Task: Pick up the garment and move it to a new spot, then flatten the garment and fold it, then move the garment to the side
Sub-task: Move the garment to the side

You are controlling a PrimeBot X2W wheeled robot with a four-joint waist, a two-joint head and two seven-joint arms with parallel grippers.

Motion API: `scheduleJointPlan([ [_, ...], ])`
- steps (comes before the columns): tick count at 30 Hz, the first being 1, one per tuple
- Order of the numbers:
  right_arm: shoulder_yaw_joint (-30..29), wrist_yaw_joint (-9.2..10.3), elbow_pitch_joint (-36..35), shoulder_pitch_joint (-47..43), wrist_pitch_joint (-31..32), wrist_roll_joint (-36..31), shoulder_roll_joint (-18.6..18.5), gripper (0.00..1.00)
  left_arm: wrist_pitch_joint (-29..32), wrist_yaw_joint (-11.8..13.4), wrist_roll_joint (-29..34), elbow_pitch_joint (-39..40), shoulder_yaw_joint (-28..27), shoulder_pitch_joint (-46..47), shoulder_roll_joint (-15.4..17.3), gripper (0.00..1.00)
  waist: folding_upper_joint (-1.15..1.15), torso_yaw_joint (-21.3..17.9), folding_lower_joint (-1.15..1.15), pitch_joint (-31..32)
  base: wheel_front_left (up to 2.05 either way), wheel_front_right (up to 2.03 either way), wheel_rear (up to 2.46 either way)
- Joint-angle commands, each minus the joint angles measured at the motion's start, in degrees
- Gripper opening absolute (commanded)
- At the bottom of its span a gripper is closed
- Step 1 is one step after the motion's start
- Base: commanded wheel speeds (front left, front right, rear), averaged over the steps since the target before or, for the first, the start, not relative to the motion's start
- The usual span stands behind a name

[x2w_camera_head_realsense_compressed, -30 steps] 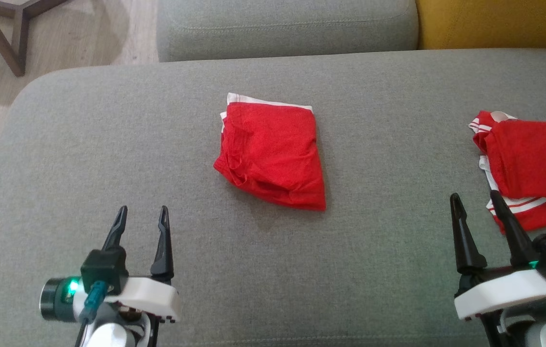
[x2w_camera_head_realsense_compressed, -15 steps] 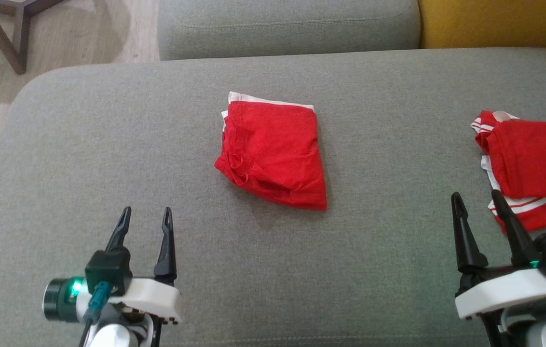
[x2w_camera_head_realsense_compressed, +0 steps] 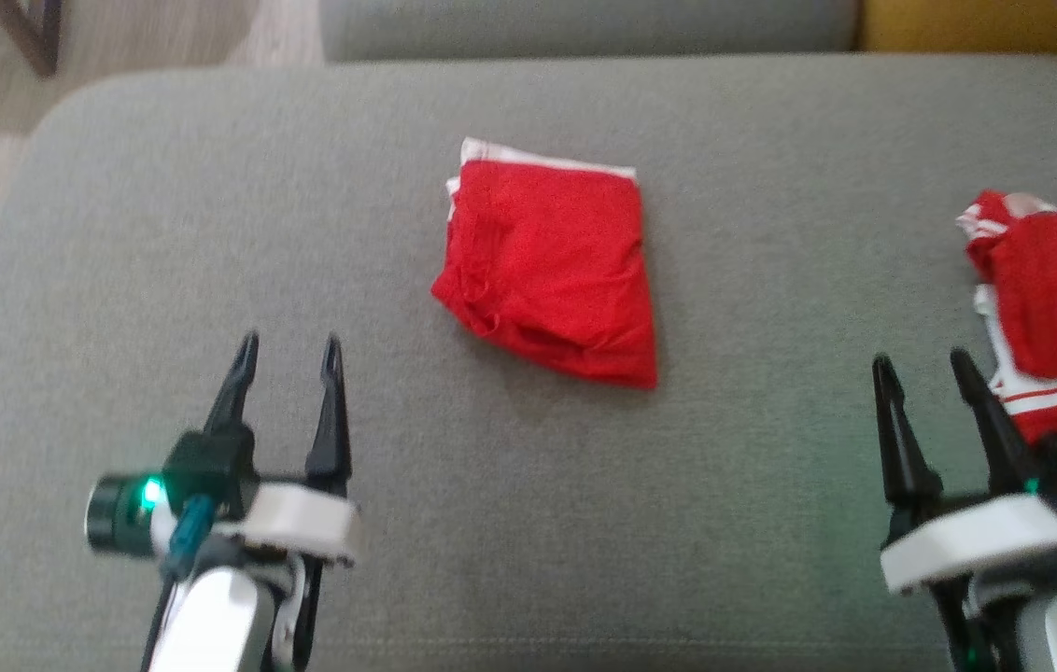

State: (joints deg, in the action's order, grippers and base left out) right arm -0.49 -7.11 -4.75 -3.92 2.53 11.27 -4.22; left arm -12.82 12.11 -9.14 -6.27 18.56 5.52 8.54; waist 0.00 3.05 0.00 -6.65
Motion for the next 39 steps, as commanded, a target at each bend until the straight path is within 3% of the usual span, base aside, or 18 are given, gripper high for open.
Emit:
scheduleJointPlan([
  [1,1.5,-0.37,-1.6,3.9,-0.1,0.3,-1.3,1.00,-0.6,0.2,0.6,2.0,-1.6,3.3,0.3,1.00,0.00,1.6,0.00,-2.3,0.00,0.00,0.00],
  [7,4.3,-0.37,3.6,11.6,-0.7,1.5,-4.5,1.00,-1.6,-0.3,1.4,2.5,-0.8,8.5,-0.9,1.00,0.00,5.3,0.00,-8.2,0.00,0.00,0.00],
  [17,13.3,-0.37,19.4,26.5,1.2,4.7,-7.0,1.00,-2.2,-0.7,2.7,3.7,0.6,14.0,-3.1,1.00,0.00,10.4,0.00,-13.8,0.00,0.00,0.00],
  [26,17.1,-0.37,33.1,32.6,11.0,6.8,-6.5,0.99,-2.2,-0.9,3.5,4.6,0.7,14.3,-4.1,1.00,0.00,11.6,0.00,-14.2,0.00,0.00,0.00],
  [27,17.3,-0.37,33.5,32.9,11.5,7.2,-6.3,0.73,-2.2,-0.9,3.6,4.7,0.6,14.2,-4.1,1.00,0.00,11.5,0.00,-14.1,0.00,0.00,0.00],
  [29,17.8,-0.37,33.7,33.1,12.2,7.8,-6.2,0.11,-2.2,-1.0,3.7,4.7,0.3,14.0,-4.2,1.00,0.00,11.2,0.00,-14.1,0.00,0.00,0.00],
  [30,18.0,-0.37,33.5,33.3,12.1,8.0,-6.2,0.00,-2.2,-1.0,3.8,4.7,0.3,14.0,-4.2,1.00,0.00,11.0,0.00,-14.0,0.00,0.00,0.00],
  [39,21.6,-0.37,29.2,33.2,8.9,7.5,-8.5,0.00,-2.2,-1.5,4.8,4.8,-0.5,13.9,-3.9,1.00,0.00,7.2,0.00,-13.0,0.00,0.00,0.00],
])
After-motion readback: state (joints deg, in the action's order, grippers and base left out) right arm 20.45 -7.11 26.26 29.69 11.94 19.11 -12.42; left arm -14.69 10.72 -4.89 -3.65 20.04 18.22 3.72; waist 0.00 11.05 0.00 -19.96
